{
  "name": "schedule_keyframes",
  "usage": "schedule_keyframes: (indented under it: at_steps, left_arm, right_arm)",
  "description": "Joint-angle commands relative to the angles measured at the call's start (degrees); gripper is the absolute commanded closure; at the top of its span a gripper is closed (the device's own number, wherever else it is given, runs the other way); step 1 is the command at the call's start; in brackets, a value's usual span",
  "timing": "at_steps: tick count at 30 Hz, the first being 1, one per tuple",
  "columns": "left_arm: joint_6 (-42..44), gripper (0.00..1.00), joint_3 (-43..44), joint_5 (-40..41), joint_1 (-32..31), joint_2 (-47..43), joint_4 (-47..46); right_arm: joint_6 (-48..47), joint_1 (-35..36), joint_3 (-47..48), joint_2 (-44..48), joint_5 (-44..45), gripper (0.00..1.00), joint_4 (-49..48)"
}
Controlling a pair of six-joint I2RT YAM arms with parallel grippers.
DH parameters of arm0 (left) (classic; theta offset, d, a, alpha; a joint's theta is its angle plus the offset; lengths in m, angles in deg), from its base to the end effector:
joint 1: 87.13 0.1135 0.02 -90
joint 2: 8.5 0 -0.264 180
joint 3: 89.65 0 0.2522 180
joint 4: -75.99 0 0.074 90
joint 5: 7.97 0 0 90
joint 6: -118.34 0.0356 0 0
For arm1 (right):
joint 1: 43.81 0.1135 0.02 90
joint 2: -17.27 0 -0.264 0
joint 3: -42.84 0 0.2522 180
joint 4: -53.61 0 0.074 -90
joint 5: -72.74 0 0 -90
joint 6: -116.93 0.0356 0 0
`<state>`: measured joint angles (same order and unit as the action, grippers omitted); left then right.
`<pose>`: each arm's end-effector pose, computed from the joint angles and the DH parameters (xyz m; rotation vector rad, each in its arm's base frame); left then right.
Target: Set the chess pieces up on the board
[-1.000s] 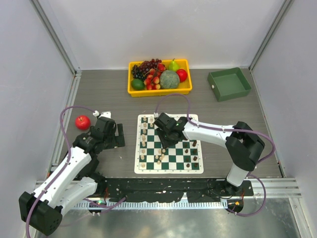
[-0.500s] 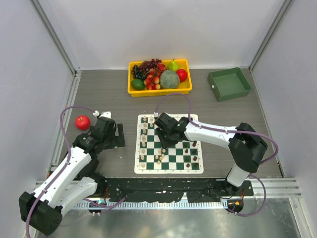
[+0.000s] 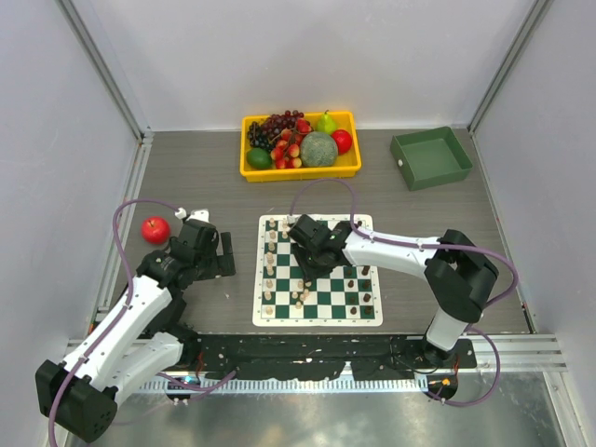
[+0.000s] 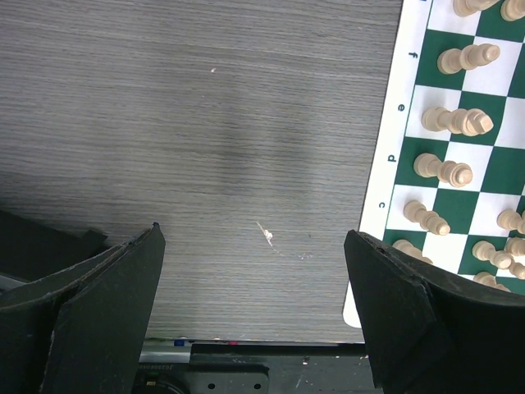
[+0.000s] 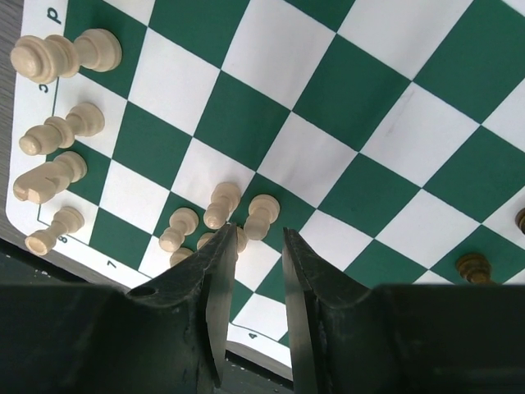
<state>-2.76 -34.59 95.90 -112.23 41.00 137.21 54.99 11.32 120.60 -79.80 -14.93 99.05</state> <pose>0.1492 -0.0605 0.2490 -0.2248 2.4933 -0.0957 0.1940 0.2759 0.1930 -0.6342 2.6882 0.3687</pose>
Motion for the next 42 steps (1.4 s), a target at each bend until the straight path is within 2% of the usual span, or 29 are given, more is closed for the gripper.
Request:
schedule_keyframes:
  at_steps: [1, 9, 14, 24, 33, 42]
  left_arm:
    - [-0.37, 0.01, -0.43, -0.42, 0.23, -0.10, -1.14]
    - [-0.29, 0.01, -0.60, -0.86, 0.23, 0.25, -1.67]
    - [-0.29, 0.00, -0.69, -1.04, 0.23, 0.25, -1.93]
    - [-0.02, 0.00, -0.78, -1.30, 0.23, 0.25, -2.02]
    - [-0.11, 0.00, -0.60, -1.12, 0.23, -0.19, -1.41]
    - [-0.20, 0.00, -0.61, -0.33, 0.23, -1.42, -1.14]
  right_arm:
    - [0.60, 0.33, 0.15, -0.66, 0.31, 0.66, -1.36]
    - [0.51, 0.41, -0.02, -1.27, -0.31, 0.69, -1.45]
    - [0.51, 0.41, -0.11, -1.01, -0.31, 0.78, -1.45]
    - [-0.71, 0.41, 1.82, -0.48, 1.27, 0.82, -0.04]
    - [-3.27, 0.32, 8.14, -2.15, 5.40, 0.81, 1.36]
    - [-4.23, -2.13, 19.03, -10.66, 3.03, 0.81, -0.57]
